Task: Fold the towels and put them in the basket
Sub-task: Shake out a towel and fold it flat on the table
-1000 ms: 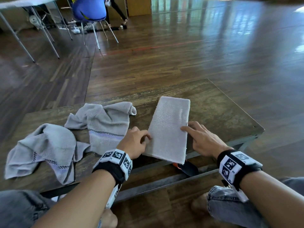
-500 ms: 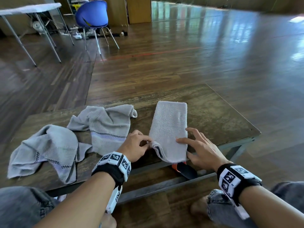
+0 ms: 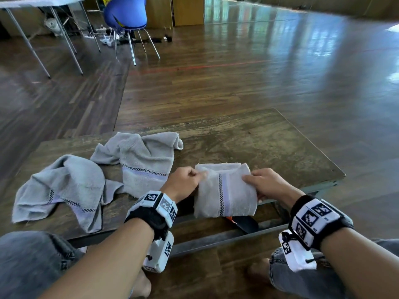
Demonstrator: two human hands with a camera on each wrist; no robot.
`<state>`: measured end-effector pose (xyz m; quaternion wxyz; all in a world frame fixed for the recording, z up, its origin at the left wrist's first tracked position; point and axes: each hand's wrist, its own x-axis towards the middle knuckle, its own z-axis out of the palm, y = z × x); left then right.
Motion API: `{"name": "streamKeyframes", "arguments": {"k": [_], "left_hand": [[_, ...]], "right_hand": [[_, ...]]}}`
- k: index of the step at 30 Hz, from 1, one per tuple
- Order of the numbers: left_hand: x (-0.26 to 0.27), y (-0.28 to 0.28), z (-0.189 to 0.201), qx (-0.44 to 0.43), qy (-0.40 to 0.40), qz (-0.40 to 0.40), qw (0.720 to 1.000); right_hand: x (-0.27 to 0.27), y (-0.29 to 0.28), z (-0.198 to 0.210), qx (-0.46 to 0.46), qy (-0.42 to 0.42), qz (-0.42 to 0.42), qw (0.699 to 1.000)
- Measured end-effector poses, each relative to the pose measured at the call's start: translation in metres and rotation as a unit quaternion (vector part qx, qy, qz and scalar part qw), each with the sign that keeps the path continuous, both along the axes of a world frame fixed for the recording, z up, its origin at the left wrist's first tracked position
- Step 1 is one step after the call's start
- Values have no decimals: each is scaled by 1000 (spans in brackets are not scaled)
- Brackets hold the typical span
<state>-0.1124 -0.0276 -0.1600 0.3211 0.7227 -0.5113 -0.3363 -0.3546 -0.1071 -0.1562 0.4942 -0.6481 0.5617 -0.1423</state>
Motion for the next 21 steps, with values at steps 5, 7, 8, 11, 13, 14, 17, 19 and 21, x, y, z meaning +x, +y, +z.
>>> {"name": "streamKeyframes", "arguments": {"k": [5,7,8,11,13,14,17,19,21], "left_hand": [[-1,-11,-15,-4,-44,24,999],[-4,-18,-15,-29,-65,47,996],[-4,-22,-16,-35,-72,57,995],[-5,-29,-20,-10,-96,71,993],[-5,-30,-24,6,-122,72,990],[-6,-31,-26,9,-136,69,988],[-9,-33,-26,17,-170,54,984],[-8,-35,-24,29,-163,50,985],[-7,-37,-22,46,-152,40,986]], "right_hand": [[5,-5,-11,-52,10,-39,998],[11,-12,-11,-90,3,-49,995],[15,-15,-10,-104,6,-53,993],[25,-25,-11,-110,63,-39,991],[29,-29,-14,-99,108,-34,989],[31,-30,-16,-94,121,-34,988],[34,-36,-19,-76,136,-23,987],[36,-37,-17,-71,151,-13,986],[38,-37,-14,-68,168,-8,983]]}}
